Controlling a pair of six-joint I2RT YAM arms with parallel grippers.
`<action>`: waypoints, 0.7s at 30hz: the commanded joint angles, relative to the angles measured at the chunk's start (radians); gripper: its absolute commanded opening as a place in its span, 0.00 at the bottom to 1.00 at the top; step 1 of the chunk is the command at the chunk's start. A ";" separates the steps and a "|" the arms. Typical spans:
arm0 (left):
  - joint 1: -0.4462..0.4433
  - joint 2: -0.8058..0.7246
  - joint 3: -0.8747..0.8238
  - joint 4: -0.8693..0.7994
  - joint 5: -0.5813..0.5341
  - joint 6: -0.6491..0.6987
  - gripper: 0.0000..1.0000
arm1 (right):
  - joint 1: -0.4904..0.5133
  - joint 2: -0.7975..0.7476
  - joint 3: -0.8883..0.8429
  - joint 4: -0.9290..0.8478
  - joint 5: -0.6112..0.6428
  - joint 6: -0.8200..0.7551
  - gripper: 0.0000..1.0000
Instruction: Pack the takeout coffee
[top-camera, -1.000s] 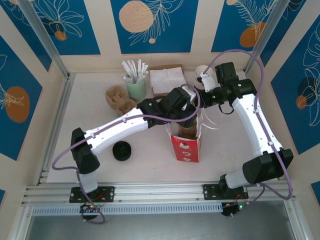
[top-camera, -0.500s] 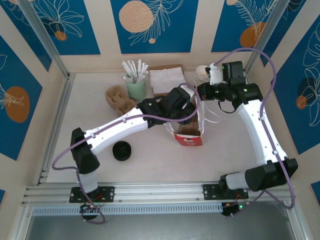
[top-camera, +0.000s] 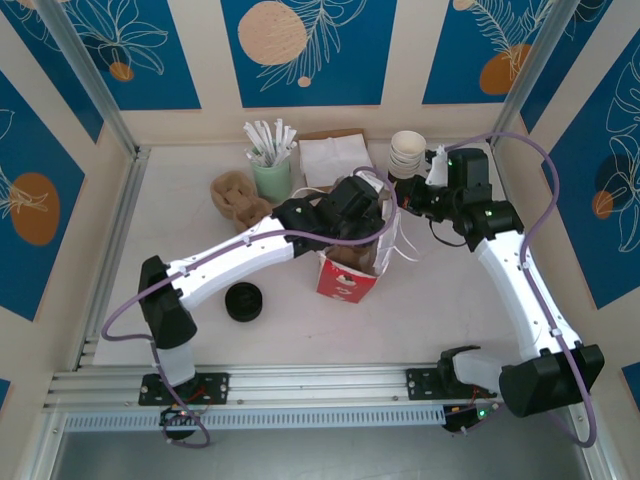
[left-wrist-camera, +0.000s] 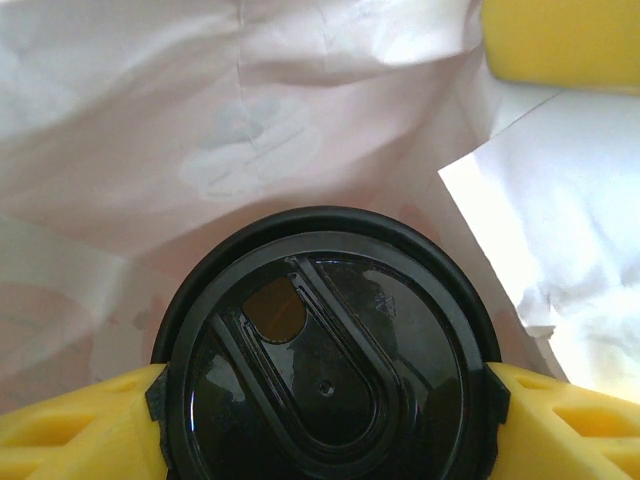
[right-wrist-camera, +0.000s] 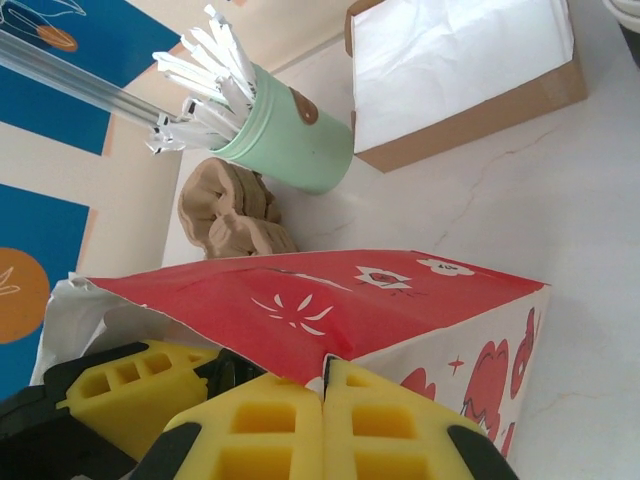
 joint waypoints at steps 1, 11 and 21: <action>0.009 -0.040 -0.029 0.020 -0.018 -0.013 0.73 | 0.004 -0.054 -0.059 0.074 -0.041 0.043 0.00; 0.015 -0.030 -0.079 0.041 -0.021 -0.026 0.73 | 0.006 -0.089 -0.154 0.124 -0.081 0.018 0.00; 0.033 -0.023 -0.123 0.082 -0.009 -0.020 0.73 | 0.007 -0.104 -0.187 0.129 -0.108 -0.010 0.00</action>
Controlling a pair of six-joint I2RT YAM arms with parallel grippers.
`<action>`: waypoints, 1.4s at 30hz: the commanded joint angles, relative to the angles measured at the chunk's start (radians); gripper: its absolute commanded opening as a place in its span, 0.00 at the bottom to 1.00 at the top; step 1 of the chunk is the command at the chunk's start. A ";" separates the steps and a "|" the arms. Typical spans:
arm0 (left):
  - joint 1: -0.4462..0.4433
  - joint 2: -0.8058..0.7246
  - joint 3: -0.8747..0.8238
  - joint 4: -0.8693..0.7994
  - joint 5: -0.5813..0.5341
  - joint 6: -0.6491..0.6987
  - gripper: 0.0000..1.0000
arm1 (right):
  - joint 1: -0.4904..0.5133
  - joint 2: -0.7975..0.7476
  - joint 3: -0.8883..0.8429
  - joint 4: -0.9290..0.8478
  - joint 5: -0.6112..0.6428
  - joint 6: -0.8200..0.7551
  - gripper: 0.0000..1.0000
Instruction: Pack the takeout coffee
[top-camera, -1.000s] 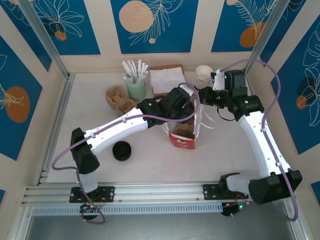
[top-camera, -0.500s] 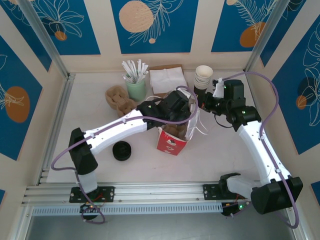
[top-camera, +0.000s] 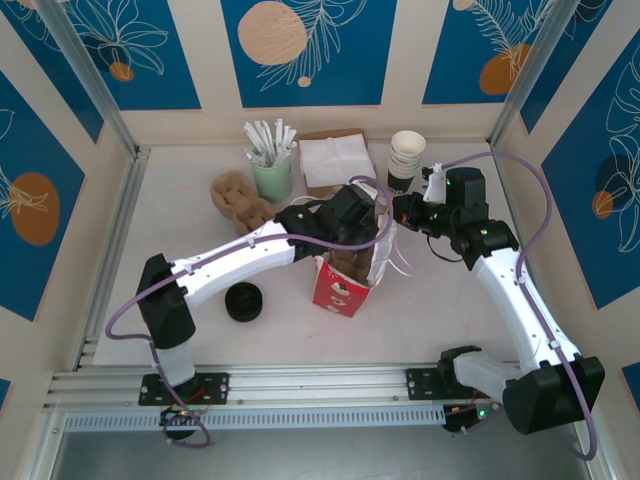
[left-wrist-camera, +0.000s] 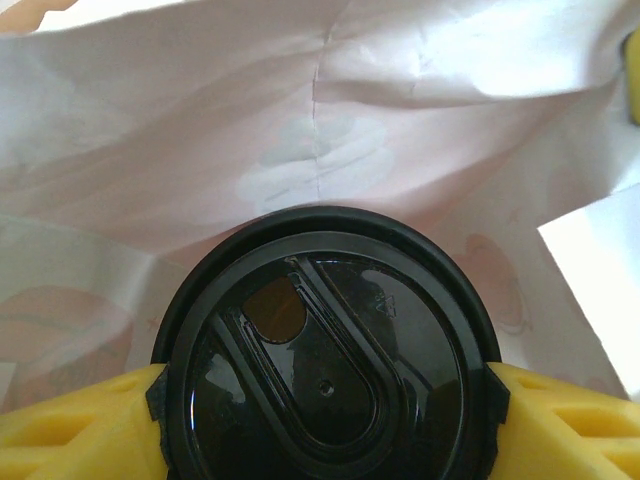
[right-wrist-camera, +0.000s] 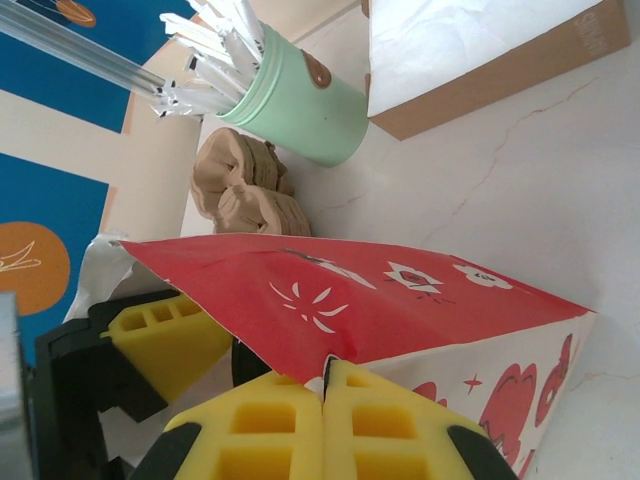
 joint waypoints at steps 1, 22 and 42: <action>0.021 -0.018 -0.025 0.031 -0.007 -0.014 0.73 | 0.008 -0.025 -0.014 0.018 -0.044 -0.029 0.00; 0.052 -0.070 -0.132 0.133 0.148 0.019 0.75 | -0.007 -0.011 0.013 -0.036 -0.028 -0.081 0.00; 0.042 -0.051 -0.105 0.103 0.144 0.069 0.73 | -0.042 0.077 0.125 -0.254 -0.086 -0.200 0.00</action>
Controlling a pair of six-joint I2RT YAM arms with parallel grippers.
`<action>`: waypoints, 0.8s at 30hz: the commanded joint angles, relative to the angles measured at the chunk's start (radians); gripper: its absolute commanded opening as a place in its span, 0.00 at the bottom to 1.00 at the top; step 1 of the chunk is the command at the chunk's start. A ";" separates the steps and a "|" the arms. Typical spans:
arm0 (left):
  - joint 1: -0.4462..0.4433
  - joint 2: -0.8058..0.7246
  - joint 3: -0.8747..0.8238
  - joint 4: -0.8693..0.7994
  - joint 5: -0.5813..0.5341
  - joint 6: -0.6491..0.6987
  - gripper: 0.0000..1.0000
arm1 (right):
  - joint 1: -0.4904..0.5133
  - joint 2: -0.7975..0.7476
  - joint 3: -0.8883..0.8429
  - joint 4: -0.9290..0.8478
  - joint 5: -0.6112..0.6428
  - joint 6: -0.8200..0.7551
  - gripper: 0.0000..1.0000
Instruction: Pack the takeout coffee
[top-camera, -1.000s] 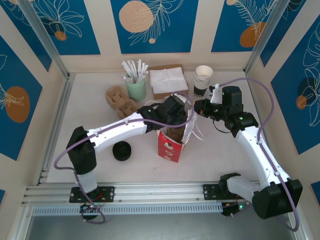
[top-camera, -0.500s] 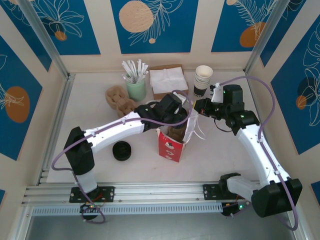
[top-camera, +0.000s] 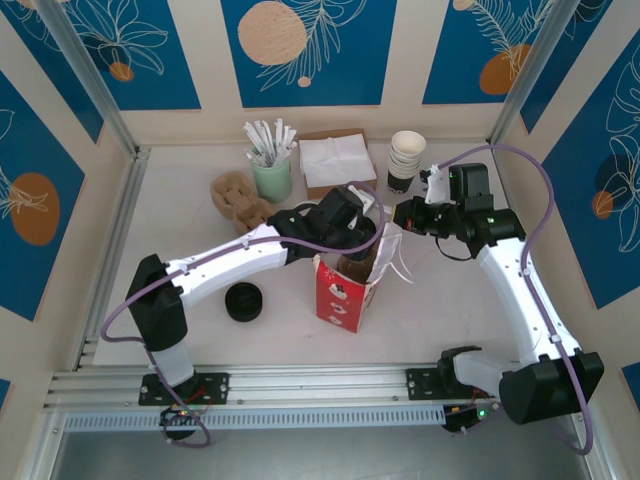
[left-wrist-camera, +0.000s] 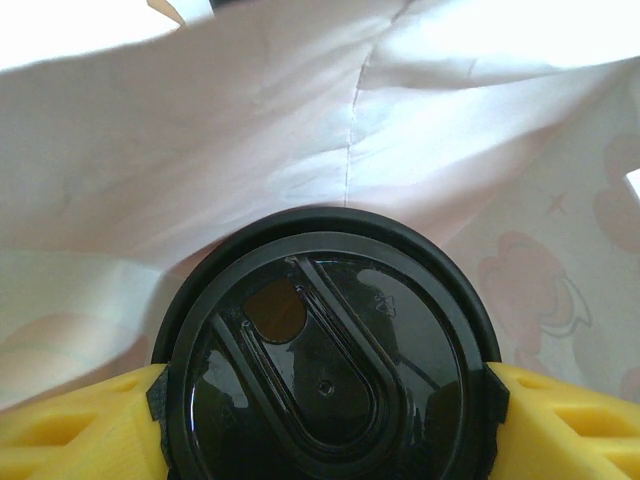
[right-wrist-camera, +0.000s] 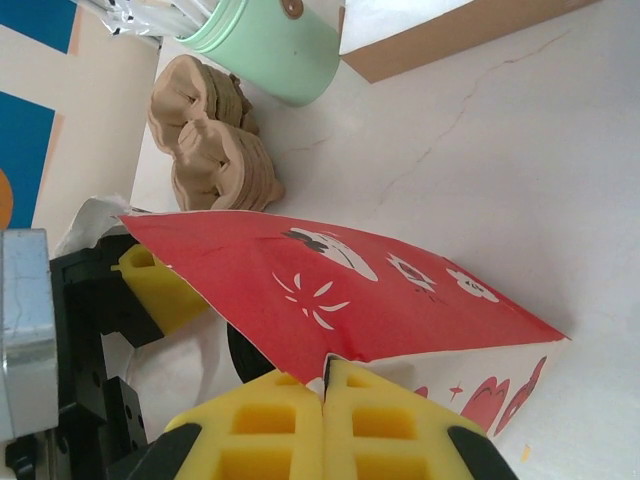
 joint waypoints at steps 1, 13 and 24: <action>0.006 -0.003 0.028 -0.011 -0.020 0.023 0.73 | -0.003 0.033 0.014 0.016 -0.058 0.004 0.00; 0.013 -0.007 0.083 -0.022 -0.072 0.041 0.74 | 0.048 0.118 0.049 0.319 -0.085 0.052 0.00; 0.015 -0.013 0.040 -0.025 -0.205 0.023 0.74 | 0.074 0.084 0.004 0.412 -0.081 -0.006 0.00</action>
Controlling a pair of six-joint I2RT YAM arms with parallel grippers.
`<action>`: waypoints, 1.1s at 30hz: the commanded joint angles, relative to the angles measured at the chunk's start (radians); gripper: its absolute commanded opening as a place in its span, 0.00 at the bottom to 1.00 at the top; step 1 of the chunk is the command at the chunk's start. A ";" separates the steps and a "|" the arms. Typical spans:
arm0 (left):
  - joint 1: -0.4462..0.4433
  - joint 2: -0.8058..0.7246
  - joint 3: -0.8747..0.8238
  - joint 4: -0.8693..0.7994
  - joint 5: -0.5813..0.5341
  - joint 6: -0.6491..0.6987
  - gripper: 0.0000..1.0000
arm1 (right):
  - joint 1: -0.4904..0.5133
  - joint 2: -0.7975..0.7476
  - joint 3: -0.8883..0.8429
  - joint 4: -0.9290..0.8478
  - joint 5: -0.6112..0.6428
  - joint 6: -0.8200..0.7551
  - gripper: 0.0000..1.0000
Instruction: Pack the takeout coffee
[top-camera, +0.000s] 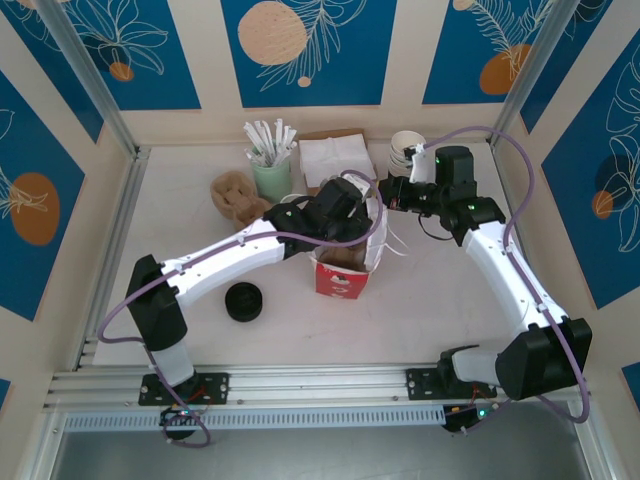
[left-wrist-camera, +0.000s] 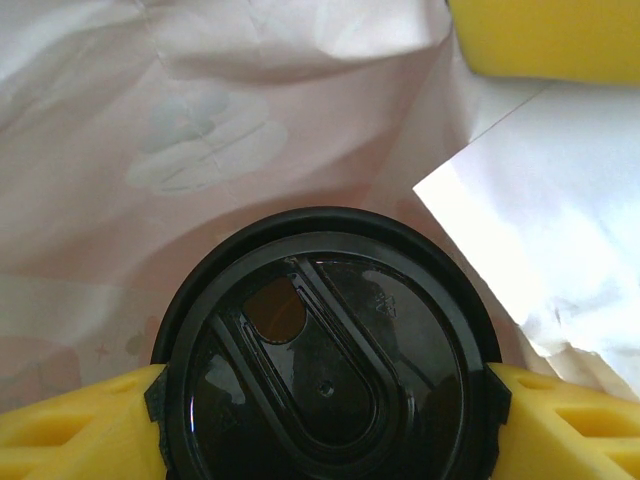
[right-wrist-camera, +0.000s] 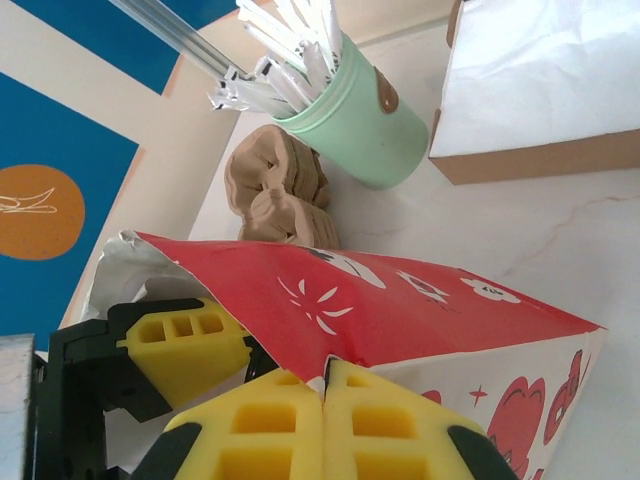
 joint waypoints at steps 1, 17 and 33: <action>0.007 -0.015 -0.036 0.004 -0.063 0.008 0.74 | 0.016 -0.038 -0.012 0.077 -0.021 -0.034 0.00; 0.023 0.030 -0.062 0.080 -0.051 0.018 0.74 | 0.041 -0.040 -0.045 0.101 -0.020 -0.041 0.00; 0.035 0.064 -0.079 0.068 -0.053 0.020 0.74 | 0.045 -0.031 -0.039 0.103 -0.012 -0.035 0.00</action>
